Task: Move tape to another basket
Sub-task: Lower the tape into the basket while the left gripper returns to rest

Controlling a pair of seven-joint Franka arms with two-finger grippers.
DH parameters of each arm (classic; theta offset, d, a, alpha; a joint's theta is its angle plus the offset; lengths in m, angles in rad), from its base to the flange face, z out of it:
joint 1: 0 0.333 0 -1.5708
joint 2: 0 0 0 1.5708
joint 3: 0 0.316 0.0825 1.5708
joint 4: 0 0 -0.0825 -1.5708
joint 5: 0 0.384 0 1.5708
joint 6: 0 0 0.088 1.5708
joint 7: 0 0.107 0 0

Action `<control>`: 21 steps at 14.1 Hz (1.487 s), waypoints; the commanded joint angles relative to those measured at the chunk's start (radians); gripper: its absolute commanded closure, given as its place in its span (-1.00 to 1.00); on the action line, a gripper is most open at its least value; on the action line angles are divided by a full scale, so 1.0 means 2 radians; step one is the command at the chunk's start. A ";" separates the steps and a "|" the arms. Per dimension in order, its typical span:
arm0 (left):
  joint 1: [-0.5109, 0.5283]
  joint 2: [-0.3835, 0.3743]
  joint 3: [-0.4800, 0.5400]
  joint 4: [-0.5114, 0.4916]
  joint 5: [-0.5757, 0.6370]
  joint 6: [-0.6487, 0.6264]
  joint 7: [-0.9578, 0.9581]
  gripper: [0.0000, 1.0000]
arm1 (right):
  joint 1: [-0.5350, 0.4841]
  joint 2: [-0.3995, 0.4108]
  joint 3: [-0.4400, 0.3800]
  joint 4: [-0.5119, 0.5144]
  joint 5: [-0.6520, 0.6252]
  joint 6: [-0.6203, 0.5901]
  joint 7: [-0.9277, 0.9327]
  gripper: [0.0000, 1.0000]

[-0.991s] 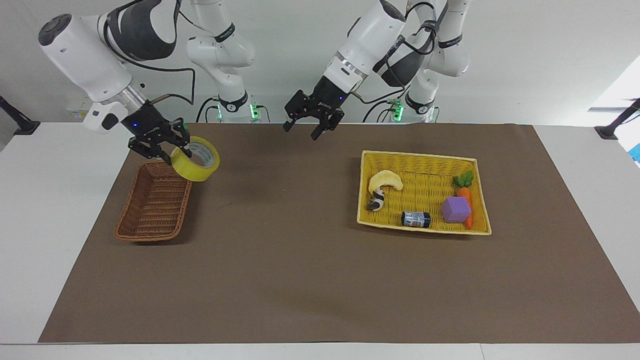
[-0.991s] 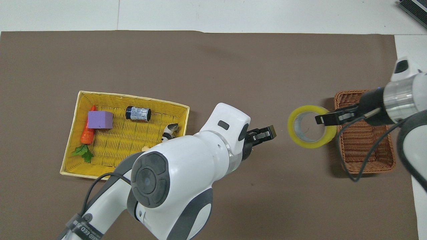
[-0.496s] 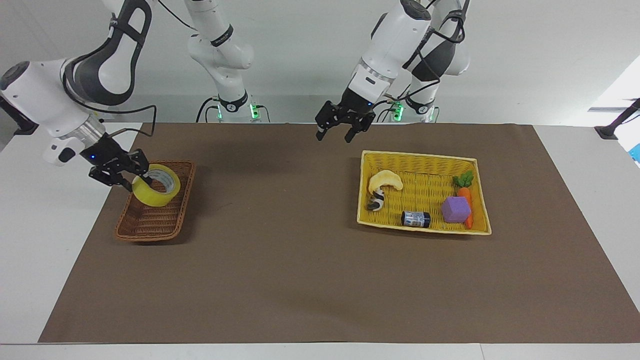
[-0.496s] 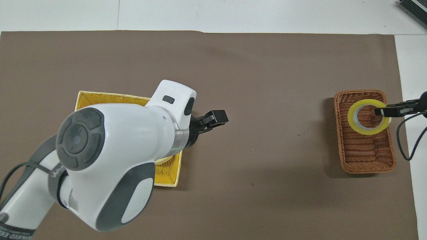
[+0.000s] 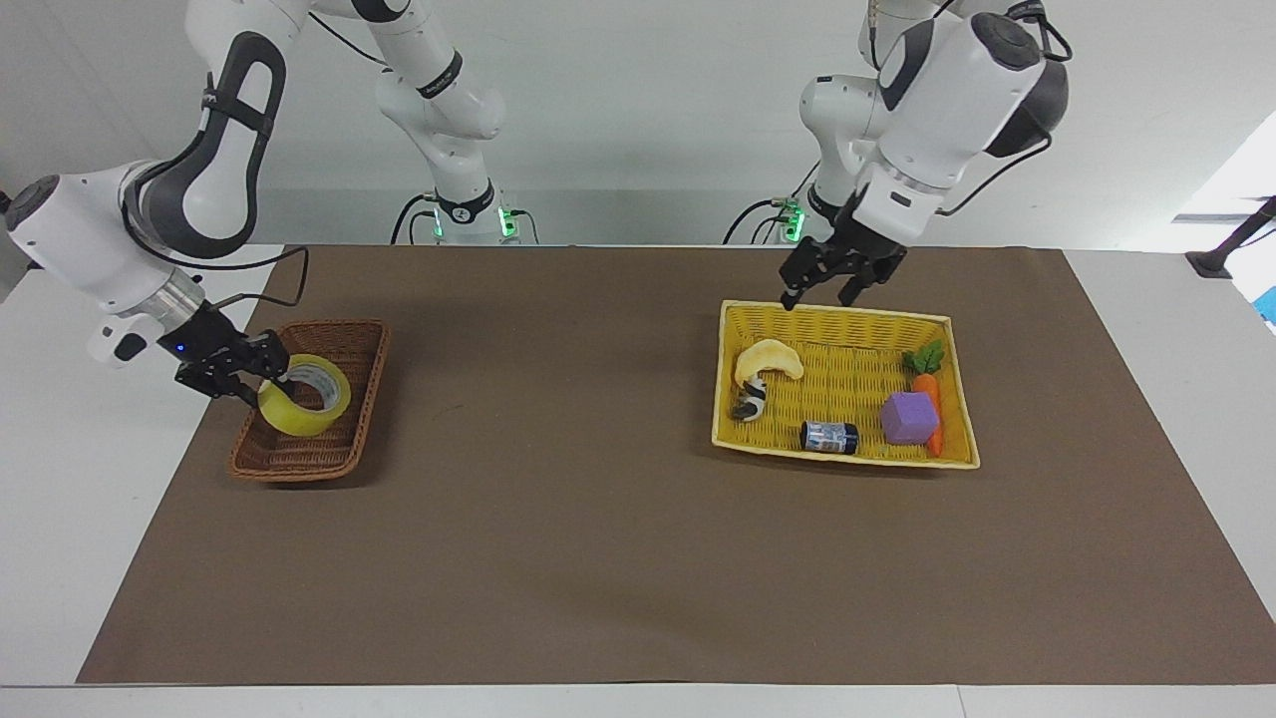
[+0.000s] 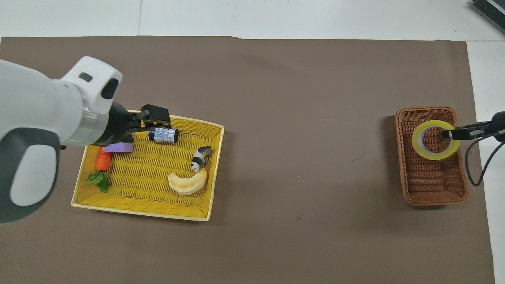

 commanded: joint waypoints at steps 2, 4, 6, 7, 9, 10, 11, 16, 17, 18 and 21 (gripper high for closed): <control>0.068 -0.003 -0.006 0.024 0.057 -0.051 0.132 -1.00 | -0.014 0.000 0.007 -0.017 0.014 0.001 -0.026 1.00; 0.103 -0.004 -0.005 0.024 0.063 -0.062 0.202 -1.00 | -0.021 0.000 0.007 -0.023 0.030 -0.005 -0.031 1.00; 0.118 -0.004 -0.006 0.030 0.099 -0.064 0.249 -1.00 | -0.034 0.011 0.007 -0.023 0.081 -0.022 -0.058 1.00; 0.120 -0.003 -0.006 0.035 0.111 -0.069 0.258 -1.00 | -0.045 0.018 0.007 -0.029 0.098 -0.023 -0.088 1.00; 0.120 0.003 -0.006 0.053 0.128 -0.091 0.260 -1.00 | -0.046 0.021 0.006 -0.033 0.106 -0.019 -0.121 1.00; 0.120 0.006 -0.006 0.065 0.132 -0.106 0.260 -1.00 | -0.045 0.021 0.006 -0.035 0.100 -0.013 -0.126 1.00; 0.120 0.009 -0.006 0.069 0.132 -0.118 0.259 -1.00 | -0.046 0.024 0.006 -0.039 0.100 -0.012 -0.133 1.00; 0.119 0.001 -0.007 0.066 0.130 -0.117 0.256 -1.00 | -0.041 0.032 0.006 -0.048 0.100 0.012 -0.132 -0.99; 0.117 0.001 -0.007 0.066 0.129 -0.114 0.256 -1.00 | -0.042 0.037 0.006 -0.037 0.098 0.013 -0.111 -1.00; 0.118 0.001 -0.007 0.066 0.128 -0.115 0.256 -1.00 | -0.041 0.039 0.006 -0.020 0.096 0.018 -0.097 -1.00; 0.120 0.001 -0.006 0.066 0.128 -0.115 0.256 -1.00 | -0.008 0.025 0.006 0.000 0.044 0.061 -0.019 -1.00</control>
